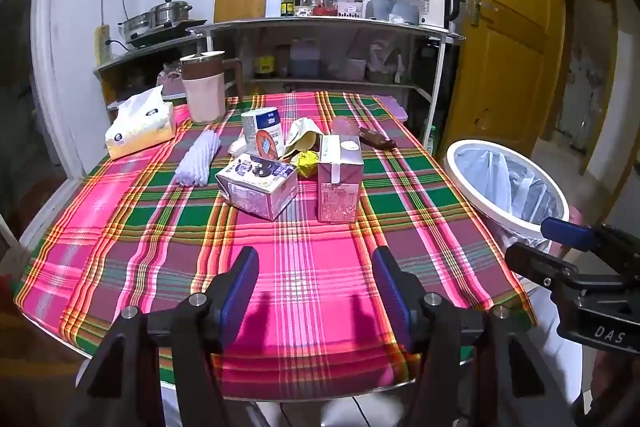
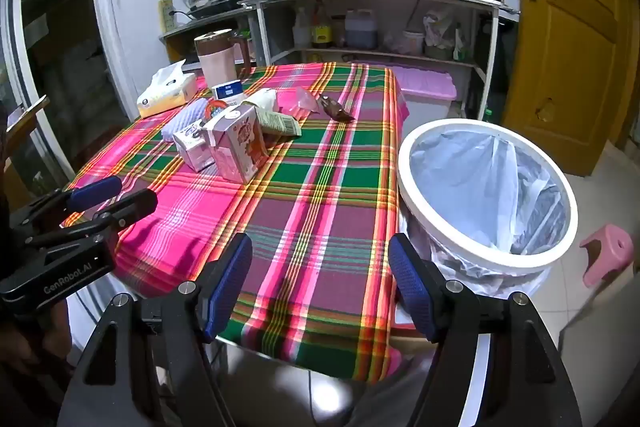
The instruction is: Collect trash
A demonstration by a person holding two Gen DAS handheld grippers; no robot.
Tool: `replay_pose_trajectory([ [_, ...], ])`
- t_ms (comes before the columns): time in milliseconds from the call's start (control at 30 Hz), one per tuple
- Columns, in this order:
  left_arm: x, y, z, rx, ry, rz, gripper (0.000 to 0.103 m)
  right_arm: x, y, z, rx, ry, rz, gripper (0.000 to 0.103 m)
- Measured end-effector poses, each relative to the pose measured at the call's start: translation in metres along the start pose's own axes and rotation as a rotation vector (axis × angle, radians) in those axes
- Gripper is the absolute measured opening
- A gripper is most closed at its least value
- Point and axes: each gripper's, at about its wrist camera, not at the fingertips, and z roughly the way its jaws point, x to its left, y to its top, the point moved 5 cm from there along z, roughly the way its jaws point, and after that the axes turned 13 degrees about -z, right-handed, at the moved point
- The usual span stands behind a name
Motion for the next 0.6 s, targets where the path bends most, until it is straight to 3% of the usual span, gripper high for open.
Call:
replay_pose_trajectory([
  [600,0.0004,-0.0001,0.0005,0.005,0.001,0.001,0.059,-0.001,0.0007,-0.0006,-0.005,-0.001,0.002,0.071],
])
